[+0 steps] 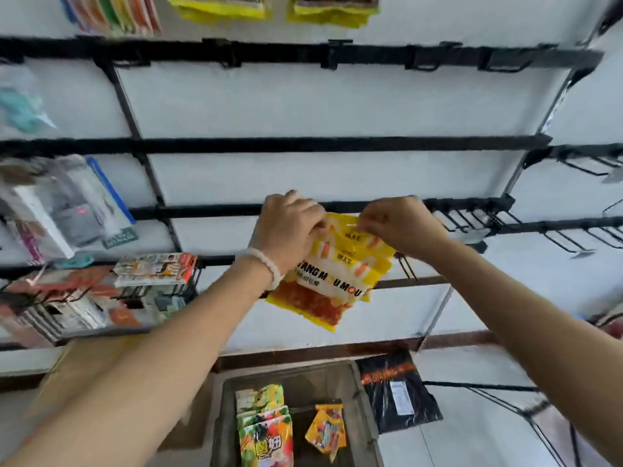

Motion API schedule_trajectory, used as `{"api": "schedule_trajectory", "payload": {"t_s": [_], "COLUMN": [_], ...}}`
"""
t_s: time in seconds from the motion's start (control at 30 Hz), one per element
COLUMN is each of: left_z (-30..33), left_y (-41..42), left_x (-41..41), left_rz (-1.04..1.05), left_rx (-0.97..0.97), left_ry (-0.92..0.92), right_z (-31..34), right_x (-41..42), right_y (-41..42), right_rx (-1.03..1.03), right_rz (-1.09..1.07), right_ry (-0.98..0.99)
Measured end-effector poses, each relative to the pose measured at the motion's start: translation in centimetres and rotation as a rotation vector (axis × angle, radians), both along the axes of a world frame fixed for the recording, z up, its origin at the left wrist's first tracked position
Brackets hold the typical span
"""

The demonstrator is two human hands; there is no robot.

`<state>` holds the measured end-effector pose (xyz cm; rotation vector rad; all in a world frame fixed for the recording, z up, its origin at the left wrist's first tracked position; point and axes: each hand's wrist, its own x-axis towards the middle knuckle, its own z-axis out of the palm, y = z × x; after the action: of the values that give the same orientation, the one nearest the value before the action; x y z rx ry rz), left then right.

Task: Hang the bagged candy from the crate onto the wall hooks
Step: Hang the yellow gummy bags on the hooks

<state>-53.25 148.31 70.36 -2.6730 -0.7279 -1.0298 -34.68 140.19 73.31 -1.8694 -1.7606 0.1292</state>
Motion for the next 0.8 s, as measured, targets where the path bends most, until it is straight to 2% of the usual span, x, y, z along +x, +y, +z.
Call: {"api": "schedule_trajectory", "payload": {"t_s": [0.13, 0.27, 0.43, 0.67, 0.8], "left_z": [5.0, 9.0, 13.1, 18.5, 20.7], "left_y": [-0.2, 0.0, 0.5, 1.7, 2.7], "left_x": [0.0, 0.5, 2.4, 8.5, 12.6], "left_rz": [0.062, 0.077, 0.088, 0.07, 0.103], "left_rx": [0.119, 0.188, 0.198, 0.25, 0.31], "left_ry": [-0.08, -0.084, -0.138, -0.209, -0.221], "right_z": [3.8, 6.9, 11.2, 16.6, 18.8], "right_x": [0.6, 1.2, 2.6, 7.6, 11.4], "right_y": [-1.2, -1.1, -0.6, 0.9, 1.9], "right_rx": [0.1, 0.197, 0.39, 0.517, 0.582], "right_rz": [-0.038, -0.08, -0.112, -0.196, -0.157], "right_ry": [0.024, 0.013, 0.147, 0.191, 0.239]}}
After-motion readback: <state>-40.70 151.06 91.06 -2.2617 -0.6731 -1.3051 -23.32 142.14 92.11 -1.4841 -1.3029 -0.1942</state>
